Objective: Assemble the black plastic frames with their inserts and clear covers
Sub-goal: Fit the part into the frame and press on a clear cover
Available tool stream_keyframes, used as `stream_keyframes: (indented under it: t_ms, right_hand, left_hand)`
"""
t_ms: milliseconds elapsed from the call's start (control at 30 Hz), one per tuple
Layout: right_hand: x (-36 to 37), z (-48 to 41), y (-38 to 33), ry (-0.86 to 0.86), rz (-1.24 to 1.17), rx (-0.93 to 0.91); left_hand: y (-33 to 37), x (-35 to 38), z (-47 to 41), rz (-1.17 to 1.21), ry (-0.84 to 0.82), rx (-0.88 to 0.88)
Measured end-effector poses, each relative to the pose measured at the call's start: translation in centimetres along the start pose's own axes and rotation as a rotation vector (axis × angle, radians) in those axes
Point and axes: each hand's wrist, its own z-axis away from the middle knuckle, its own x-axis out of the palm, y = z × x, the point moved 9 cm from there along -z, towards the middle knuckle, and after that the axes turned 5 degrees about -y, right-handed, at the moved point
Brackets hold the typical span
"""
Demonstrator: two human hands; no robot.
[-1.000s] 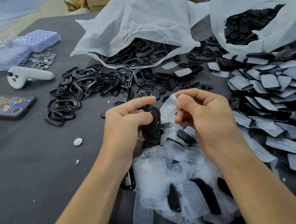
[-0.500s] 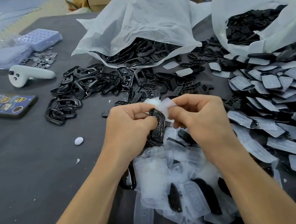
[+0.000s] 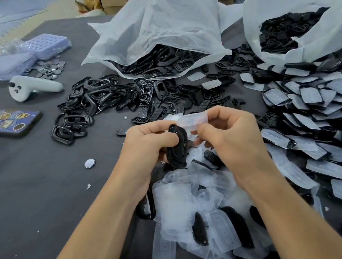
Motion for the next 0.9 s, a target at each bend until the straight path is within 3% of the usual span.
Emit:
stream_keyframes:
  t_ms: [200, 300, 433, 533, 633, 900]
  right_hand:
    - [-0.1, 0.5, -2.0, 0.035, 0.336, -0.207]
    - [-0.3, 0.7, -1.9, 0.095, 0.343, -0.198]
    - [-1.6, 0.6, -1.0, 0.19, 0.029, -0.059]
    - [-0.4, 0.5, -0.3, 0.115, -0.29, 0.05]
    - [1.8, 1.1, 0.3, 0.005, -0.44, 0.134]
    - [1.1, 1.3, 0.5, 0.163, -0.033, 0.06]
  left_hand:
    - [0.8, -0.2, -0.1, -0.189, 0.005, 0.093]
    - [0.8, -0.2, -0.1, -0.24, 0.039, 0.127]
    - [0.7, -1.1, -0.2, -0.214, 0.155, 0.148]
    - [0.7, -1.0, 0.1, -0.166, 0.196, 0.17]
    - [1.0, -0.1, 0.5, -0.116, 0.186, 0.217]
    - [-0.3, 0.9, 0.5, 0.112, 0.136, 0.153]
